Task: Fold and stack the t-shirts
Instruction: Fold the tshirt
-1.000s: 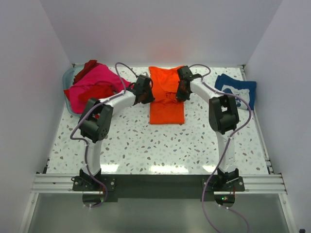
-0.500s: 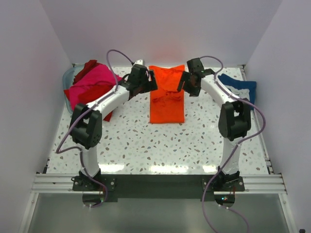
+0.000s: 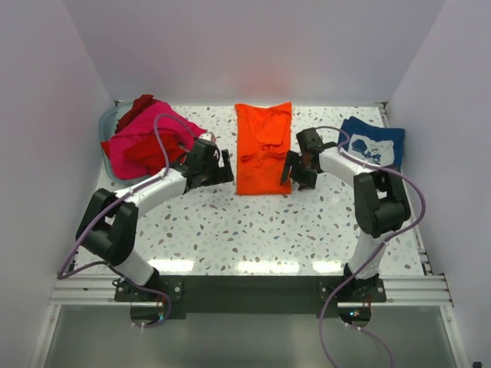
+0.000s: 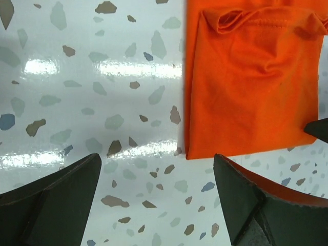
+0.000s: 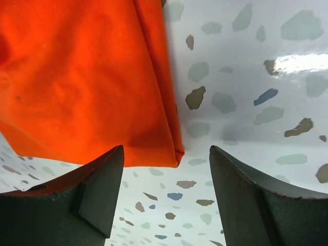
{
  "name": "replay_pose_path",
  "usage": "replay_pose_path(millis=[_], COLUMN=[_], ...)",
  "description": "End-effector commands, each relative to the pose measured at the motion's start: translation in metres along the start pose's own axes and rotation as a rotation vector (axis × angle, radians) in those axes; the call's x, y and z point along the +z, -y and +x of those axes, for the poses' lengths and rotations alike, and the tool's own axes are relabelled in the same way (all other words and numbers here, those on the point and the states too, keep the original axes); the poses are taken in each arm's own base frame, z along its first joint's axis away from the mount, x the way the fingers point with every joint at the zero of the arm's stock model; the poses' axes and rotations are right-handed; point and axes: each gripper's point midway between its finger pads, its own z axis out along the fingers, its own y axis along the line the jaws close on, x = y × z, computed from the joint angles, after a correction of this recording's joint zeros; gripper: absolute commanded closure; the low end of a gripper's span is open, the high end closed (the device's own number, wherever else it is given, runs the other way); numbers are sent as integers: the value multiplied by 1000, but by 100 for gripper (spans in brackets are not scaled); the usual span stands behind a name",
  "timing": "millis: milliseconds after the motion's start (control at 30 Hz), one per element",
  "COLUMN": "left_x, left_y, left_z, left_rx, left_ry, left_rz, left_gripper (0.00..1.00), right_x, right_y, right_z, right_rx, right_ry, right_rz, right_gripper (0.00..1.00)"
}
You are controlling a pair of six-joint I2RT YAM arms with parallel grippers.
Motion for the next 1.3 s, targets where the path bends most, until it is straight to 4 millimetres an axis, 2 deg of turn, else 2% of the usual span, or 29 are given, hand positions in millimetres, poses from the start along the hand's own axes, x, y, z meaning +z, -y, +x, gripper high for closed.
replay_pose_path(millis=[0, 167, 367, 500, 667, 833, 1000, 1100, 1267], left_x=[-21, -21, -15, -16, -19, -17, -16, -14, -7], left_y=[22, 28, 24, 25, 27, 31, 33, 41, 46], left_z=[-17, -7, 7, 18, 19, 23, 29, 23, 23], left_rx=[-15, -9, -15, -22, -31, -42, -52, -52, -56], left_ry=[81, 65, 41, 18, 27, 14, 0, 26, 22], left_rz=[109, 159, 163, 186, 212, 236, 245, 269, 249], left_gripper=[4, 3, 3, 3, 3, 3, 3, 3, 4], right_x=[-14, -11, -5, -9, -13, -20, -20, -21, -22], right_y=[-18, -13, -5, -2, 1, 3, 5, 6, 4], right_z=[3, 14, 27, 30, 36, 34, 34, 28, 14], right_rx=[-27, 0, 10, 14, 29, 44, 51, 57, 67], right_ry=[48, 45, 21, 24, 20, 51, 59, 79, 114], right_rz=[-94, -108, -94, -89, -92, -90, -77, -70, -59], right_gripper=[29, 29, 29, 29, 29, 29, 29, 30, 39])
